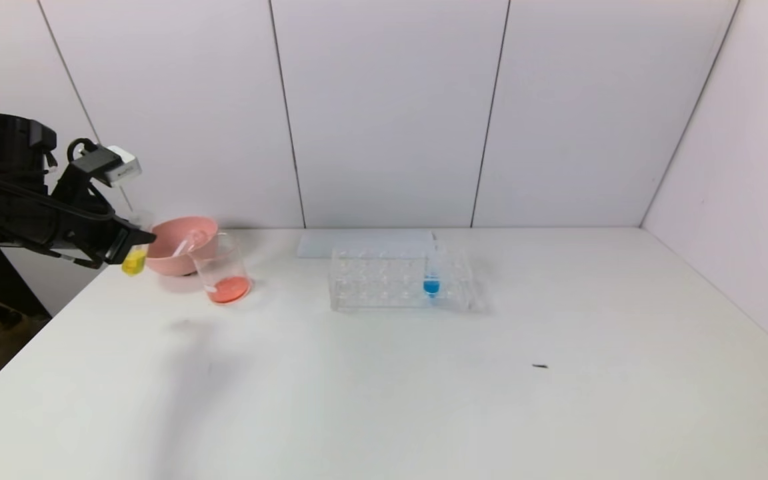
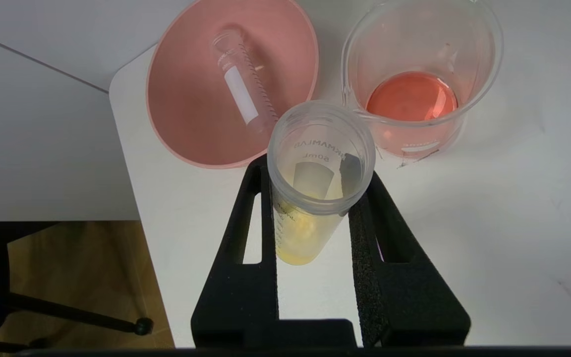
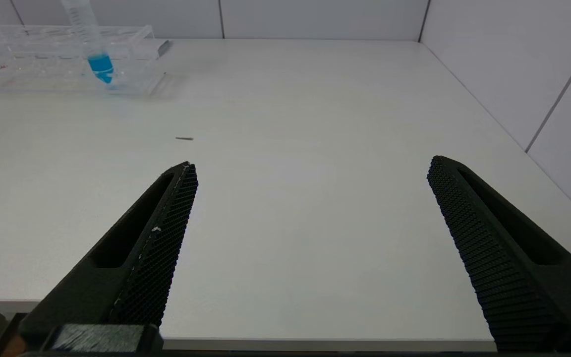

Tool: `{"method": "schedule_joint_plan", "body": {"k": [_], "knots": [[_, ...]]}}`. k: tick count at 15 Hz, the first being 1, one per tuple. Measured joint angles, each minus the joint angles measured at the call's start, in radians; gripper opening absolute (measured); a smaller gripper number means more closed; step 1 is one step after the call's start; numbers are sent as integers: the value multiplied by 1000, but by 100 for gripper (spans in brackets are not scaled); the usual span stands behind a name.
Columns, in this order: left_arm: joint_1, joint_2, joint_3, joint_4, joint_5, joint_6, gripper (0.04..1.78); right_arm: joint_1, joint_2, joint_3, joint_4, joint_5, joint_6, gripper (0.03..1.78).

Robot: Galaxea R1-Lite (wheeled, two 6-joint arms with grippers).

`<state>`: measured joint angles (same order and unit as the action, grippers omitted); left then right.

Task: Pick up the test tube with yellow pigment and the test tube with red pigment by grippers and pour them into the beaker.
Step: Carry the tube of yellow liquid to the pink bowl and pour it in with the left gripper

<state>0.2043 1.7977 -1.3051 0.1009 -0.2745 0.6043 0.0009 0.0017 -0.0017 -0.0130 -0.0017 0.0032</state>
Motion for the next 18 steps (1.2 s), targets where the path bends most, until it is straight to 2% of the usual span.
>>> {"method": "schedule_joint_plan", "body": {"k": [6,18], "knots": [[16,15,-49,93,-6,86,44,0,0,0,0,0,0,170],[16,32,-137,177,-6,234,44,0,0,0,0,0,0,170]]}}
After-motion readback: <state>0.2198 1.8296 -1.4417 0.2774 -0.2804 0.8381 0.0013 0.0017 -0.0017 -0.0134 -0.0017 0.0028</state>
